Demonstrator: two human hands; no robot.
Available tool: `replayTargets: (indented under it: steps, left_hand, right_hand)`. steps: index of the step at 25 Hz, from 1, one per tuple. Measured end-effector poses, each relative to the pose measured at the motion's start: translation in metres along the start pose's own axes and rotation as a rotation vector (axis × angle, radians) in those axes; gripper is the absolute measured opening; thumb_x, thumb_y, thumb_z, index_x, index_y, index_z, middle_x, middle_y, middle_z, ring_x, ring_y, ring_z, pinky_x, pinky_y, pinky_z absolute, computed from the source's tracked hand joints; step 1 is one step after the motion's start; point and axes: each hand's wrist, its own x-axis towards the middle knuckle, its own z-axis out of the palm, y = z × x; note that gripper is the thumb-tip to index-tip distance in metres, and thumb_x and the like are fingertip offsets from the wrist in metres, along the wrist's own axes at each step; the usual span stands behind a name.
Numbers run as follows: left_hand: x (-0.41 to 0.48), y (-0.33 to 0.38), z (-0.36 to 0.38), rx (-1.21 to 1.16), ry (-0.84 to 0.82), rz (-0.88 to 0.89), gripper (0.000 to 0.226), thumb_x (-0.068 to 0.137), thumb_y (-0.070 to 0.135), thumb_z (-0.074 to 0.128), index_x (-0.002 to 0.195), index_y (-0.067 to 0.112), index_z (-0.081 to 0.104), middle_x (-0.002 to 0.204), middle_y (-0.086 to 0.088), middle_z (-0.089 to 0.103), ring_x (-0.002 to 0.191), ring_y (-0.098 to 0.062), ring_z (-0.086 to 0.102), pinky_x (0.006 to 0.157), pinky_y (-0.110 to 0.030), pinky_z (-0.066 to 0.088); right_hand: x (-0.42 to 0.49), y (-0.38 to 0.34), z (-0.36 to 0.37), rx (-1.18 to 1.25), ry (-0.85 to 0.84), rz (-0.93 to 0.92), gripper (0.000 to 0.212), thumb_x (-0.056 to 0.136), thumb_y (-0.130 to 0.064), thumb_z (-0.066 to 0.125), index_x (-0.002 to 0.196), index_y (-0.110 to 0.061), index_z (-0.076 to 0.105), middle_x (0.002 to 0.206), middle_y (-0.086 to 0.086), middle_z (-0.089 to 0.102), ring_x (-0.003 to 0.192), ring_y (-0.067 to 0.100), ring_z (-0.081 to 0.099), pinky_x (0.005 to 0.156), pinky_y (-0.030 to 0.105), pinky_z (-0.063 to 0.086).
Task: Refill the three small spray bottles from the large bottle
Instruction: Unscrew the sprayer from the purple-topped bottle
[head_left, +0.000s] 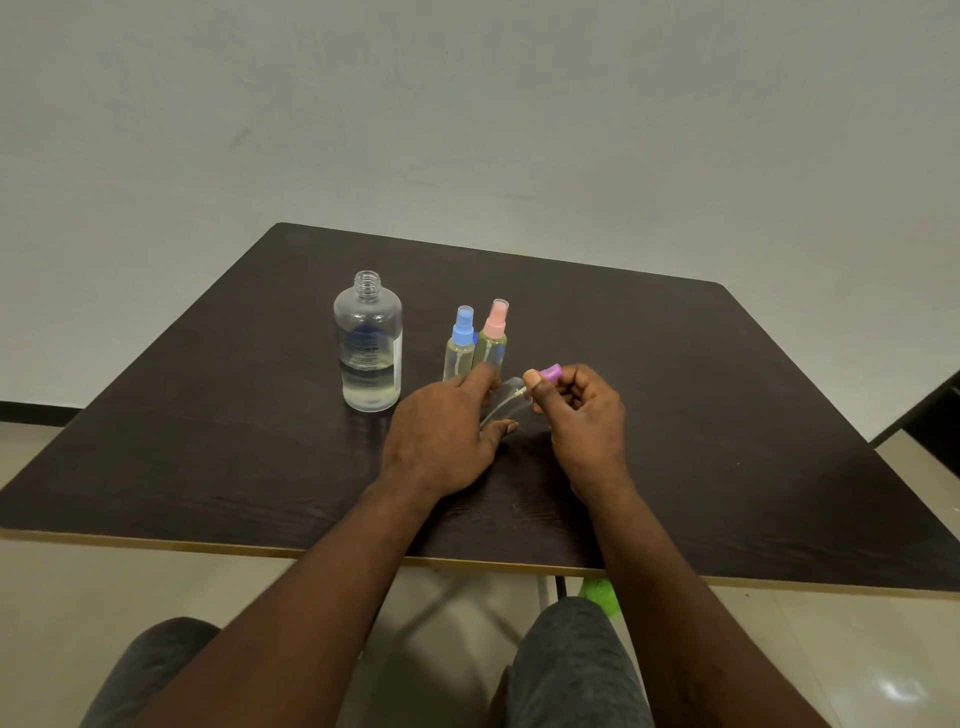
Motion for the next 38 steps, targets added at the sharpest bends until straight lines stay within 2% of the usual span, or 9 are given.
replayTargets:
  steps: [6, 11, 14, 19, 23, 28, 31, 35, 38]
  left_hand:
    - [-0.0007, 0.0008, 0.0, 0.002, -0.02, 0.001, 0.045, 0.091, 0.058, 0.07, 0.123, 0.032, 0.053, 0.111, 0.008, 0.072, 0.094, -0.015, 0.068, 0.074, -0.031, 0.049]
    - [0.0, 0.0009, -0.0005, -0.004, -0.024, 0.011, 0.043, 0.092, 0.056, 0.069, 0.123, 0.031, 0.052, 0.112, 0.007, 0.073, 0.095, -0.016, 0.069, 0.077, -0.033, 0.053]
    - [0.0, 0.0001, -0.0004, -0.012, -0.02, 0.013, 0.043, 0.092, 0.055, 0.07, 0.123, 0.031, 0.053, 0.111, 0.007, 0.073, 0.095, -0.017, 0.069, 0.078, -0.034, 0.054]
    - [0.0014, -0.0019, 0.001, -0.049, -0.037, 0.006, 0.044, 0.091, 0.056, 0.071, 0.122, 0.031, 0.054, 0.113, 0.007, 0.074, 0.097, -0.017, 0.07, 0.082, -0.037, 0.057]
    - [0.0021, -0.0042, 0.0015, -0.06, -0.058, 0.002, 0.045, 0.092, 0.055, 0.07, 0.125, 0.029, 0.054, 0.115, 0.006, 0.074, 0.1, -0.019, 0.07, 0.084, -0.039, 0.056]
    - [0.004, -0.005, 0.0002, -0.107, -0.111, -0.009, 0.044, 0.092, 0.055, 0.07, 0.125, 0.03, 0.055, 0.115, 0.007, 0.073, 0.101, -0.016, 0.068, 0.085, -0.036, 0.054]
    - [0.0041, -0.0061, 0.0003, -0.148, -0.147, -0.028, 0.044, 0.092, 0.055, 0.071, 0.125, 0.03, 0.056, 0.115, 0.008, 0.073, 0.102, -0.016, 0.069, 0.088, -0.038, 0.055]
    - [0.0005, -0.0021, 0.0018, -0.069, -0.047, -0.012, 0.041, 0.092, 0.05, 0.072, 0.124, 0.029, 0.057, 0.113, 0.007, 0.072, 0.097, -0.017, 0.067, 0.079, -0.034, 0.053]
    - [-0.0001, 0.0006, 0.0003, 0.016, 0.02, 0.01, 0.032, 0.094, 0.038, 0.072, 0.121, 0.031, 0.056, 0.109, 0.008, 0.068, 0.089, -0.011, 0.055, 0.071, -0.028, 0.042]
  right_hand:
    - [0.0007, 0.0017, 0.0007, -0.071, 0.008, -0.022, 0.012, 0.097, -0.034, 0.074, 0.093, -0.023, 0.071, 0.086, 0.006, 0.074, 0.082, 0.029, 0.07, 0.077, 0.045, 0.06]
    - [0.0019, 0.0037, 0.0003, -0.086, 0.014, -0.033, 0.012, 0.097, -0.036, 0.073, 0.09, -0.026, 0.071, 0.083, 0.01, 0.073, 0.08, 0.035, 0.067, 0.073, 0.051, 0.057]
    - [0.0015, 0.0046, 0.0004, -0.11, 0.015, -0.039, 0.015, 0.097, -0.038, 0.072, 0.091, -0.024, 0.07, 0.081, 0.01, 0.072, 0.075, 0.033, 0.065, 0.068, 0.047, 0.057]
    - [0.0017, 0.0041, 0.0005, -0.154, 0.025, -0.051, 0.016, 0.098, -0.033, 0.072, 0.09, -0.02, 0.069, 0.077, 0.006, 0.07, 0.066, 0.01, 0.058, 0.061, 0.031, 0.052]
    - [0.0019, 0.0054, 0.0, -0.145, 0.024, -0.051, 0.017, 0.098, -0.034, 0.072, 0.09, -0.018, 0.07, 0.076, 0.005, 0.07, 0.066, 0.011, 0.058, 0.06, 0.03, 0.052]
    - [0.0015, 0.0041, -0.0003, -0.16, 0.038, -0.08, 0.017, 0.099, -0.03, 0.073, 0.089, -0.016, 0.07, 0.074, 0.002, 0.069, 0.064, 0.006, 0.057, 0.059, 0.02, 0.048]
    - [-0.0003, 0.0017, 0.0014, -0.153, 0.069, -0.106, 0.018, 0.098, -0.029, 0.074, 0.088, -0.015, 0.071, 0.073, 0.002, 0.069, 0.063, 0.005, 0.056, 0.058, 0.02, 0.048]
    - [-0.0001, -0.002, 0.0041, -0.176, 0.079, -0.05, 0.026, 0.098, -0.037, 0.072, 0.083, -0.016, 0.069, 0.074, 0.005, 0.07, 0.061, 0.013, 0.059, 0.057, 0.021, 0.048]
    - [0.0013, -0.0017, 0.0055, -0.201, 0.06, 0.009, 0.041, 0.098, -0.046, 0.068, 0.076, -0.012, 0.066, 0.072, 0.005, 0.071, 0.064, 0.015, 0.065, 0.058, 0.022, 0.049]
